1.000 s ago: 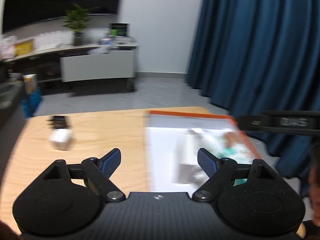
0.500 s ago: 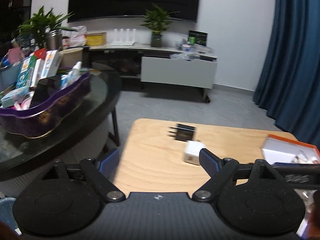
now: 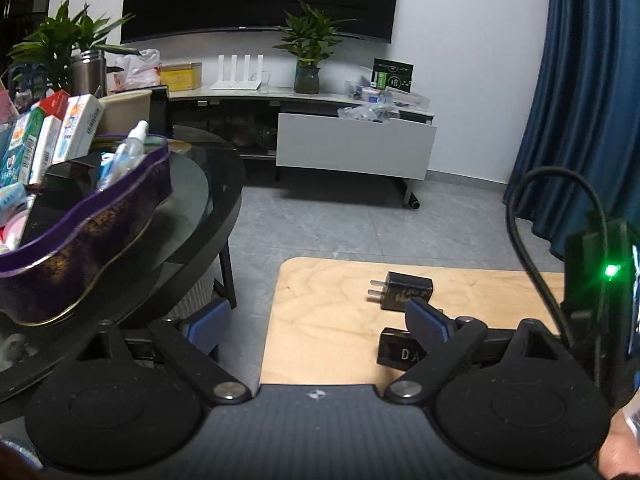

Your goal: Organize rigid objects

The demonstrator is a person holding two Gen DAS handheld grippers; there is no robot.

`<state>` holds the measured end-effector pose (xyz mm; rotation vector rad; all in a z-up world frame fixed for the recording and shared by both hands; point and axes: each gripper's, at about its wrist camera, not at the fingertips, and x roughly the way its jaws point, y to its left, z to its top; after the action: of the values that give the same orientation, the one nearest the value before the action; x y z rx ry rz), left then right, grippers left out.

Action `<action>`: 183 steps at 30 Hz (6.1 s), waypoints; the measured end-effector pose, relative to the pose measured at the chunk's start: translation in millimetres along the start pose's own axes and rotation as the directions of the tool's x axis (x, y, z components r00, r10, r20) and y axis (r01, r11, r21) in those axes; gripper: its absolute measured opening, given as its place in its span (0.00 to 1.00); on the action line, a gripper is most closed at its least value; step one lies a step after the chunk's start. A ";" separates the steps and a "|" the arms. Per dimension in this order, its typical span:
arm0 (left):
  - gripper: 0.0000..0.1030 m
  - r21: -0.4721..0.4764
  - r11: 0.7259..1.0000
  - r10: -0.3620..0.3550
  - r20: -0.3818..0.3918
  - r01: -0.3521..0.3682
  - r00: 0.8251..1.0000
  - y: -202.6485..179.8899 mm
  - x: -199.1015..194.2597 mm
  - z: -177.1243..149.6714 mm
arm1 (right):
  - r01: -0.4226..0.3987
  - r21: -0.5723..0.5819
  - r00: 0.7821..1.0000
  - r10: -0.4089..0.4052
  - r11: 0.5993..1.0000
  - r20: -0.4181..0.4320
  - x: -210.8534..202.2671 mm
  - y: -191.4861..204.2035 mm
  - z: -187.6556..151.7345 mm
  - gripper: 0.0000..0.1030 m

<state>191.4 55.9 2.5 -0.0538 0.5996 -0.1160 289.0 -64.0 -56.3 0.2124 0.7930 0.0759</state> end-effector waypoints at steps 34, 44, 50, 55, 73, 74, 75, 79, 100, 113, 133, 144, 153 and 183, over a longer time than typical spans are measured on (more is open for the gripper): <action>0.59 0.138 0.987 -0.069 -0.093 0.081 0.993 -56.3 103.6 -8.0 | 0.083 0.097 0.991 -0.093 0.992 0.097 -84.4 -73.8 -3.2 0.49; 0.59 0.145 0.987 -0.072 -0.024 0.074 0.997 -72.6 14.0 -7.0 | 0.061 0.065 0.983 -0.071 0.996 0.170 -157.4 -85.1 -13.1 0.50; 0.59 0.156 0.981 -0.114 0.003 0.112 0.994 -107.2 -43.8 -15.6 | 0.083 0.065 0.967 -0.096 0.994 0.237 -222.6 -113.8 -31.8 0.50; 0.59 0.135 0.976 -0.176 0.011 0.173 0.984 -139.6 -84.0 -30.9 | 0.164 0.076 0.941 -0.179 0.983 0.286 -277.3 -155.4 -54.4 0.50; 0.59 0.213 0.931 -0.299 -0.021 0.296 0.954 -215.6 -115.0 -72.6 | 0.225 0.140 0.919 -0.258 0.964 0.298 -344.1 -234.2 -123.9 0.50; 0.59 0.214 0.931 -0.297 -0.023 0.295 0.955 -215.5 -115.0 -74.1 | 0.224 0.143 0.920 -0.257 0.964 0.297 -344.6 -234.5 -125.7 0.50; 0.59 0.212 0.932 -0.296 -0.027 0.295 0.955 -215.4 -115.4 -75.9 | 0.224 0.144 0.920 -0.258 0.964 0.295 -344.3 -234.8 -126.1 0.50; 0.59 0.207 0.936 -0.285 -0.028 0.284 0.958 -216.4 -121.2 -81.4 | 0.223 0.146 0.921 -0.257 0.964 0.291 -343.9 -235.0 -128.8 0.50; 0.59 0.198 0.942 -0.271 -0.022 0.270 0.962 -216.6 -130.0 -91.6 | 0.245 0.139 0.925 -0.275 0.959 0.264 -338.2 -232.9 -138.3 0.50; 0.59 0.230 0.917 -0.322 -0.054 0.325 0.945 -231.8 -134.3 -100.6 | 0.251 0.155 0.929 -0.283 0.955 0.239 -328.1 -237.0 -139.7 0.50; 0.59 0.232 0.914 -0.325 -0.073 0.333 0.943 -233.7 -129.4 -103.8 | 0.253 0.156 0.936 -0.282 0.955 0.209 -314.1 -241.5 -143.3 0.50; 0.59 0.227 0.916 -0.319 -0.090 0.331 0.944 -233.2 -121.6 -105.4 | 0.243 0.165 0.944 -0.272 0.956 0.187 -305.1 -248.6 -145.8 0.53; 0.59 0.228 0.905 -0.341 -0.114 0.359 0.933 -242.1 -111.3 -107.1 | 0.256 0.201 0.925 -0.300 0.946 0.232 -325.1 -259.6 -144.0 0.63; 1.00 0.226 0.954 -0.161 -0.168 0.196 0.973 -223.7 -167.1 -124.3 | 0.290 0.122 0.951 -0.300 0.949 0.076 -369.5 -242.9 -186.9 0.80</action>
<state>-36.7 -147.3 12.4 0.1380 0.7245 -0.3711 -106.1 -325.4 21.6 0.1974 0.7288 -0.2598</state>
